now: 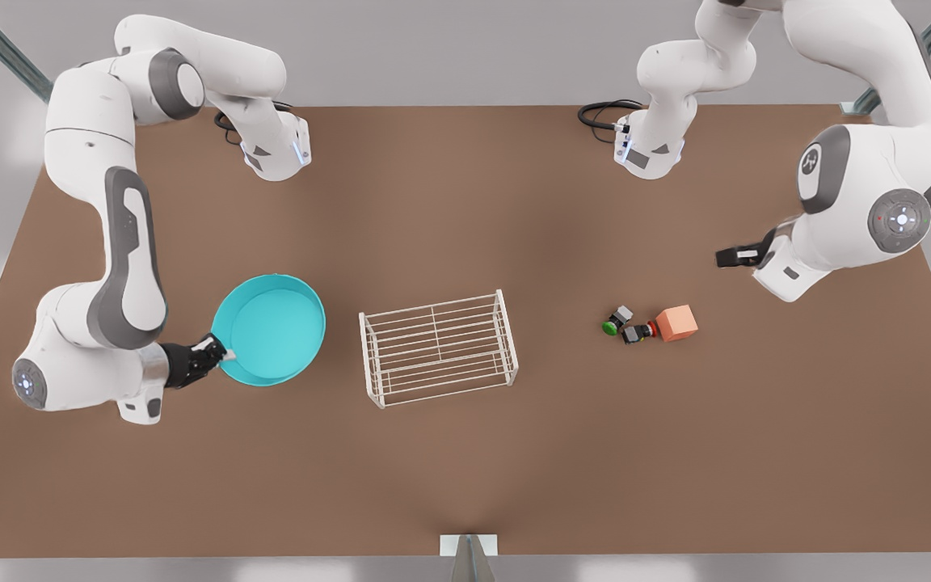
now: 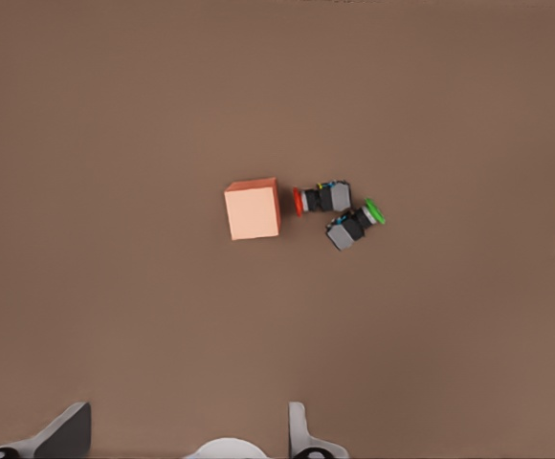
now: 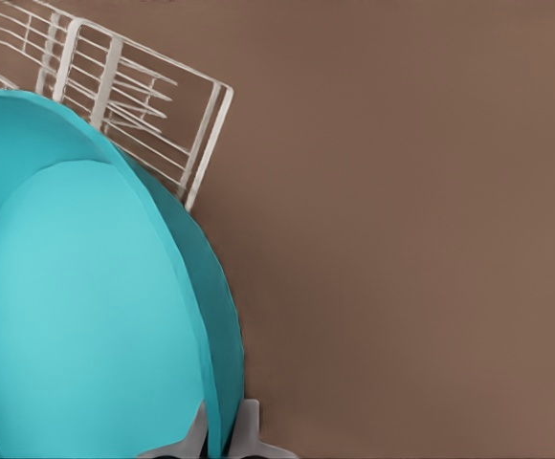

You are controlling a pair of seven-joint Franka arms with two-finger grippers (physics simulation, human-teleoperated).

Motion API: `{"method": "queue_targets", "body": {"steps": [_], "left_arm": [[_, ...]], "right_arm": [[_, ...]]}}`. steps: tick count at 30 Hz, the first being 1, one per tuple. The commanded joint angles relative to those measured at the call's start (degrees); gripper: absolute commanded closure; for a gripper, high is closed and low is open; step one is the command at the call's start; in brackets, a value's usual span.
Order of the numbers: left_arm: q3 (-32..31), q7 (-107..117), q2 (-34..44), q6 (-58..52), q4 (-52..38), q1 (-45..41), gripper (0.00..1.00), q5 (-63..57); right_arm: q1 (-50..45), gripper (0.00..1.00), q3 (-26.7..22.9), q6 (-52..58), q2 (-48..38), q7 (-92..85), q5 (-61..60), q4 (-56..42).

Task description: Place the plate on the shelf with right arm and place the red button switch in the plate with left arm

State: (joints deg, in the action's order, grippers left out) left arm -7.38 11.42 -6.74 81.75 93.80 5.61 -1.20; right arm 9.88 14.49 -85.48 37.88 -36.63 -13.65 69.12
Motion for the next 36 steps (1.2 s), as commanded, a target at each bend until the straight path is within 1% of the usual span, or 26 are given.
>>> {"method": "queue_targets", "body": {"steps": [1,2,3,4,5,7,8,9,10,12,14,16,18,20,21,24,25,26,28,29,31,33,34,35,36], "left_arm": [[0.52,52.71,0.32,16.66,4.8,3.7,0.0,0.14],[2.19,46.26,2.52,18.88,6.92,5.28,0.0,1.89],[2.55,40.35,-0.55,19.58,6.92,5.81,0.0,4.18],[2.55,41.67,-0.99,19.67,6.22,5.81,0.0,4.19],[2.02,49.91,-1.87,22.57,6.04,4.76,0.0,-0.29],[2.02,52.92,-1.87,23.1,7.98,4.67,0.0,0.14],[2.02,59.93,-1.09,27.21,13.06,4.67,0.0,0.05],[1.84,70.47,-1.08,34.85,17.54,3.62,0.0,-0.56],[1.93,75.94,0.23,40.76,23.7,3.61,0.0,-0.65],[2.02,82.53,-0.03,46.74,28.1,3.7,0.0,-0.83],[1.93,90.18,-0.82,48.59,28.9,2.65,0.0,-0.83],[1.85,92.21,-0.82,49.29,28.02,-0.6,0.0,-0.83],[1.84,95.89,-2.4,51.84,28.02,-2.62,0.0,-1.79],[1.84,100.9,-4.6,53.68,28.11,-5.35,0.0,-3.2],[1.84,104.16,-5.48,54.04,28.02,-5.53,0.0,-6.89],[1.84,107.32,-5.48,54.65,28.9,-6.41,0.0,-7.24],[1.93,107.85,-5.56,54.92,29.86,-6.41,0.0,-7.33],[1.93,110.57,-5.83,55.53,30.39,-6.41,0.0,-8.56],[1.84,113.56,-6.36,55.53,30.74,-7.37,0.0,-8.65],[1.84,116.02,-6.53,55.53,31.44,-7.9,0.0,-10.22],[1.84,121.91,-8.29,55.53,31.44,-9.48,0.0,-12.6],[1.93,122.62,-9.43,55.71,30.92,-9.83,0.0,-12.69],[1.93,122.62,-10.05,56.41,30.74,-9.83,0.0,-12.69],[1.93,122.62,-10.31,56.59,30.65,-9.75,0.0,-13.83],[1.93,122.62,-10.93,56.85,30.65,-9.75,0.0,-13.92]], "right_arm": [[-0.21,0.78,3.09,1.81,-0.27,29.42,-0.06,-0.04],[-1.87,0.78,3.27,1.72,-0.27,30.74,-0.41,-0.04],[-3.37,0.78,3.18,1.46,-0.18,33.2,-0.24,-0.13],[-5.04,0.78,3.18,-0.56,-0.18,35.93,-0.24,-0.13],[-6.53,0.78,3.18,-2.23,-0.09,38.03,-0.32,-0.13],[-9.0,0.78,3.18,-4.86,0.26,41.02,-1.73,-0.13],[-10.23,0.78,3.18,-6.71,0.7,42.78,-2.43,-0.13],[-11.19,0.78,3.18,-8.47,0.87,44.01,-3.14,0.04],[-12.07,0.78,3.27,-9.87,1.23,44.98,-3.31,0.05],[-14.09,0.78,3.27,-13.22,2.19,47.0,-3.4,0.22],[-16.29,0.78,3.27,-15.5,2.81,47.44,-3.58,0.48],[-17.43,0.77,3.35,-19.37,2.81,47.62,-5.86,2.77],[-17.79,0.77,3.35,-22.97,2.81,47.97,-6.21,5.67],[-18.14,0.77,3.35,-24.73,2.81,48.06,-6.3,6.99],[-18.23,0.77,3.44,-24.73,2.81,47.97,-7.88,6.99],[-18.84,0.76,3.35,-25.88,2.81,48.5,-7.97,7.08],[-18.84,0.34,3.35,-25.88,2.81,48.5,-7.97,7.08],[-18.58,0.0,3.27,-25.96,2.81,48.5,-7.97,7.08],[-17.97,0.0,3.27,-25.79,2.11,47.88,-7.97,7.08],[-16.74,0.0,3.27,-24.73,0.0,48.06,-7.88,7.08],[-12.69,0.0,2.83,-15.69,-9.05,48.06,-7.88,6.81],[-7.86,0.0,2.91,-7.77,-14.42,47.44,-6.66,6.64],[-6.45,0.0,2.56,-6.36,-14.33,40.87,2.73,6.81],[-5.92,0.0,0.99,-6.36,-13.71,33.91,11.88,6.9],[-6.01,0.0,-1.3,-5.92,-13.45,32.86,14.78,6.73]]}}
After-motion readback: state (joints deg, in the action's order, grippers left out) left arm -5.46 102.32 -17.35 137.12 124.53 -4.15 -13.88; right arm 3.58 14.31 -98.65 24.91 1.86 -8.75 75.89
